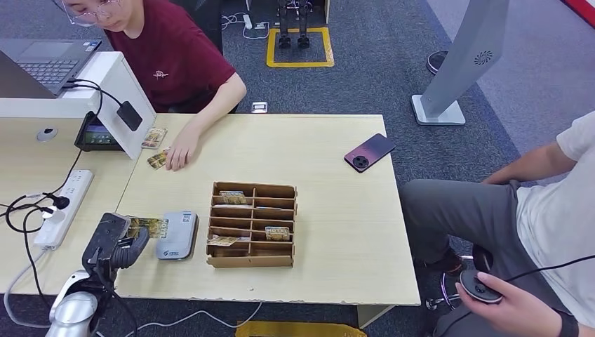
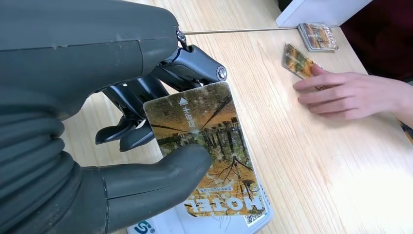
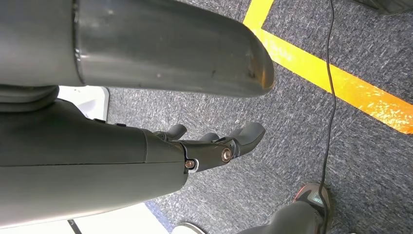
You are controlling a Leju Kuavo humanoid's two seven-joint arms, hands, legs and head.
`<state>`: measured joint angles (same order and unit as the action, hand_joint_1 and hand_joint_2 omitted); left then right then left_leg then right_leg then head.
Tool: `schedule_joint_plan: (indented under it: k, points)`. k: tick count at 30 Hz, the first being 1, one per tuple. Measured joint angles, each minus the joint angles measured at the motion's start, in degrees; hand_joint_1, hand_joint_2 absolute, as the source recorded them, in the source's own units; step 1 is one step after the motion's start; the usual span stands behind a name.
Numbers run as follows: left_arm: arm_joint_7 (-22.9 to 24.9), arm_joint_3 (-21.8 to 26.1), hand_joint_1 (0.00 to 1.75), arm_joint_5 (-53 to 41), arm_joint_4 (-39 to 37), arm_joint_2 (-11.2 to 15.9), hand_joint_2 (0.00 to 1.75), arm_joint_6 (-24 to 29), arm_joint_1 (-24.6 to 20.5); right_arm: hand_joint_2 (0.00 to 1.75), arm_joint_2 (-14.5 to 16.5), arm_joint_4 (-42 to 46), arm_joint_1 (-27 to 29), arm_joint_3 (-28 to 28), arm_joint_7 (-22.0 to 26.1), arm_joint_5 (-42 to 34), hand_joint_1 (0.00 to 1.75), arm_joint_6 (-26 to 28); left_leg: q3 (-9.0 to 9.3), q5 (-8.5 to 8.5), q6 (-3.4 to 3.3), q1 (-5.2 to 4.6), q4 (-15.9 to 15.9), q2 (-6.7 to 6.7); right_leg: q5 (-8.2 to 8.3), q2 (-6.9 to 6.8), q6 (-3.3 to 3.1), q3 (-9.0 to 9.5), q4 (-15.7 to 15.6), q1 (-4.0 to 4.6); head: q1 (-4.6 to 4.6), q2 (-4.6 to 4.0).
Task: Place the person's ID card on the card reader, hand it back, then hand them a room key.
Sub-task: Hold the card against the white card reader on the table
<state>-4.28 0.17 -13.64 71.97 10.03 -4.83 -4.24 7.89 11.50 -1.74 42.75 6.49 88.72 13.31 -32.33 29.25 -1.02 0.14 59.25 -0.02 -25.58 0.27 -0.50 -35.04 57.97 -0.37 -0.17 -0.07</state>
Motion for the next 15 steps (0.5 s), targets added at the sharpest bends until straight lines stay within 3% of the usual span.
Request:
schedule_joint_plan:
  k: [15]
  points:
    - [0.0,0.0,1.75,0.0,0.0,-0.6,1.75,0.2,-0.7,0.00,0.0,0.0,0.0,0.0,0.0,0.0,0.00,0.0,0.00,-0.01,0.01,0.00,0.0,0.00,0.00,-0.01,-0.01,0.00,0.0,0.00,0.02,0.00]
